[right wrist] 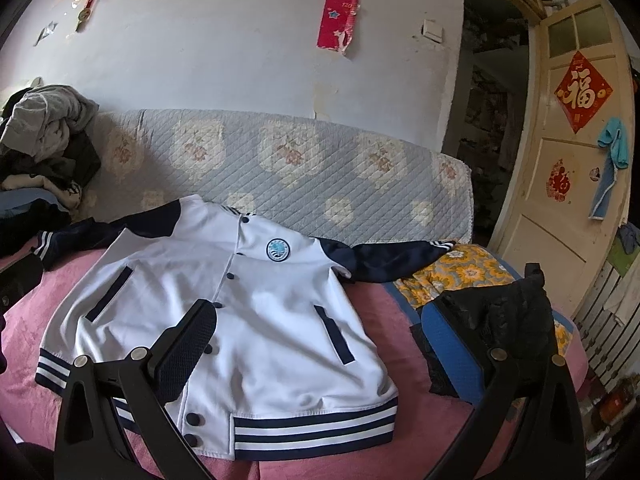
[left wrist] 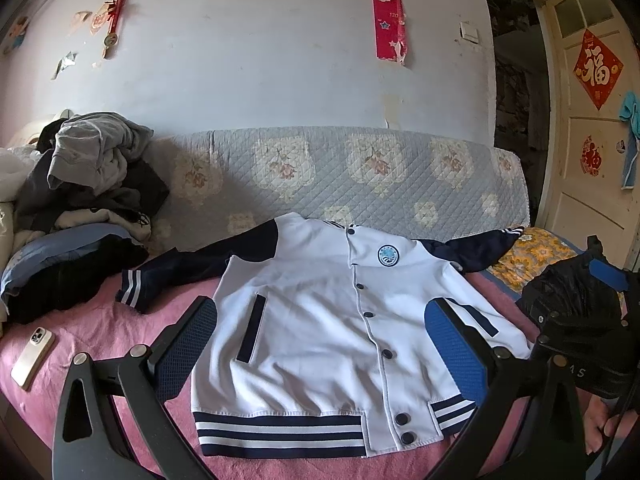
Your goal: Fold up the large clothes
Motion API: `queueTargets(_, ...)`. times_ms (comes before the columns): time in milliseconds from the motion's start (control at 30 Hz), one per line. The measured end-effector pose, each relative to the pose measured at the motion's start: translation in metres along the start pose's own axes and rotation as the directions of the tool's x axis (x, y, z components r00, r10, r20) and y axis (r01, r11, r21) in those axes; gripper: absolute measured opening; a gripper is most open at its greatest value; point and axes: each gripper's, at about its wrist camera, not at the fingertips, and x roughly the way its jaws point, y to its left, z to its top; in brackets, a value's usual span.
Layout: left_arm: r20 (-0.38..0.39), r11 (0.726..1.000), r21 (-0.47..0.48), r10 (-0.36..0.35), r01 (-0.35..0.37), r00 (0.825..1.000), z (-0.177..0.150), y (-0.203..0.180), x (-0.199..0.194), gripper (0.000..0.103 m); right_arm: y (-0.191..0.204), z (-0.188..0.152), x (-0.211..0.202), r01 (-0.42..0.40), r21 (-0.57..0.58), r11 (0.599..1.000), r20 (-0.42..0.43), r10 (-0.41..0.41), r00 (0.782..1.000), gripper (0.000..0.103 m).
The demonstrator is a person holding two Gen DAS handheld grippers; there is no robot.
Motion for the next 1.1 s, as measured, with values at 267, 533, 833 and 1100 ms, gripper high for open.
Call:
queueTargets(267, 0.005, 1.000, -0.014, 0.000, 0.000, 1.000, -0.003, 0.002, 0.001, 0.103, -0.001, 0.001, 0.001, 0.013, 0.006, 1.000, 0.006, -0.013, 1.000, 0.103)
queueTargets(533, -0.003, 1.000, -0.014, -0.004, 0.004, 1.000, -0.005, 0.001, 0.003, 0.103, -0.008, -0.002, 0.003, -0.016, 0.043, 0.999, 0.009, 0.016, 1.000, 0.103)
queueTargets(833, 0.002, 1.000, -0.030, 0.001, -0.001, 1.000, -0.007, -0.001, 0.002, 0.103, -0.004, -0.002, 0.000, 0.004, 0.014, 1.000, 0.005, -0.004, 1.000, 0.103)
queueTargets(1100, -0.002, 1.000, -0.031, 0.004, -0.004, 1.000, -0.008, -0.001, 0.000, 0.103, 0.001, 0.000, 0.001, 0.003, 0.015, 1.000, -0.007, -0.003, 1.000, 0.103)
